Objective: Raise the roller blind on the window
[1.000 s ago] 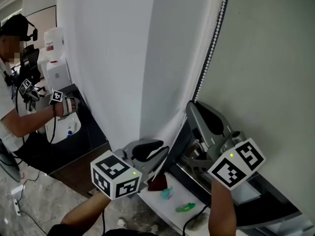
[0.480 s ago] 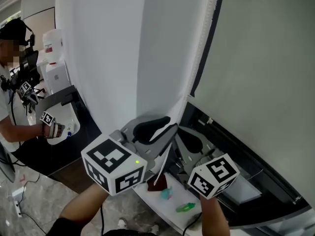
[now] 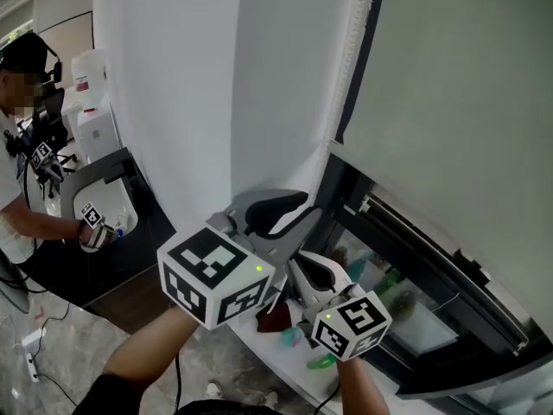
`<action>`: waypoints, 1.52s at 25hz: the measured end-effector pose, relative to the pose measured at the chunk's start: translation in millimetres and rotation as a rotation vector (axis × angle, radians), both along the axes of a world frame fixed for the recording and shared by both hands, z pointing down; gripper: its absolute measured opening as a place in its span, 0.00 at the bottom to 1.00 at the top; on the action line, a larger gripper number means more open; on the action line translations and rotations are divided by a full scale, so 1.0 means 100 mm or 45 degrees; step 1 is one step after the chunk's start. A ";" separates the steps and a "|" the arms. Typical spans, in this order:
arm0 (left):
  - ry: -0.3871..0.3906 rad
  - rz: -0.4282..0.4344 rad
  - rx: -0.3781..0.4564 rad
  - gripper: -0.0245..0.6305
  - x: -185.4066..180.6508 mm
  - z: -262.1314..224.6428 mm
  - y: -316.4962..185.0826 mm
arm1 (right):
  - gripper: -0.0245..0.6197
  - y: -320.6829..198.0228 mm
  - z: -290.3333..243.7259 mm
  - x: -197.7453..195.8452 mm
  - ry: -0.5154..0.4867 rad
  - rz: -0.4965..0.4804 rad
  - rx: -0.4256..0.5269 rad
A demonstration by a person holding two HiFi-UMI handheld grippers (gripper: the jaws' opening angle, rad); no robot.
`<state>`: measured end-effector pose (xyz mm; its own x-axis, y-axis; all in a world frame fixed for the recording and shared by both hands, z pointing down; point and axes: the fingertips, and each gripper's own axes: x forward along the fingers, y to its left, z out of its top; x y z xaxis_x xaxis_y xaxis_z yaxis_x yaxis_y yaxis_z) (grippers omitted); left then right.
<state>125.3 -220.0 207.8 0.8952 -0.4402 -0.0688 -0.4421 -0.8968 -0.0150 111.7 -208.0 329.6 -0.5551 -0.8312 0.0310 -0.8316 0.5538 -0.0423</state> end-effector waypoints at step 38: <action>-0.289 0.066 -0.251 0.06 -0.01 1.43 0.12 | 0.07 -0.14 -1.63 -0.06 -0.096 -0.090 0.246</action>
